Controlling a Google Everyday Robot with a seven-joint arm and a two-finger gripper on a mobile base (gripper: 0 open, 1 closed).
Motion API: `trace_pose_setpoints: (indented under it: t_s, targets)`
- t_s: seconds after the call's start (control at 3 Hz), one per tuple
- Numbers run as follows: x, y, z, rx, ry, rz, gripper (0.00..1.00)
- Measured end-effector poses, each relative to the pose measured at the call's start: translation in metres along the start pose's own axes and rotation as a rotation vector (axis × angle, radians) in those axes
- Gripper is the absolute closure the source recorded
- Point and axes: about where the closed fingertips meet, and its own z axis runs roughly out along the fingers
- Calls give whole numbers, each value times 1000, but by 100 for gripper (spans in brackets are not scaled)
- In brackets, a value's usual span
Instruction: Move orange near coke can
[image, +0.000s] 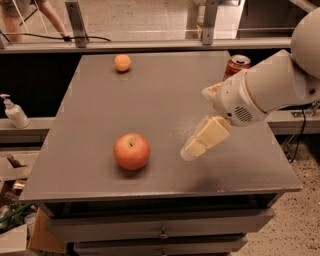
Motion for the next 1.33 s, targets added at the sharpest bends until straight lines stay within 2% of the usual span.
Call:
trace_pose_setpoints:
  t_s: [0.67, 1.0, 1.33]
  targets:
    - [1, 0, 5, 4, -21, 5, 0]
    - [-2, -11, 26, 38, -64, 10, 0]
    - [-19, -43, 48, 111, -134, 7, 0]
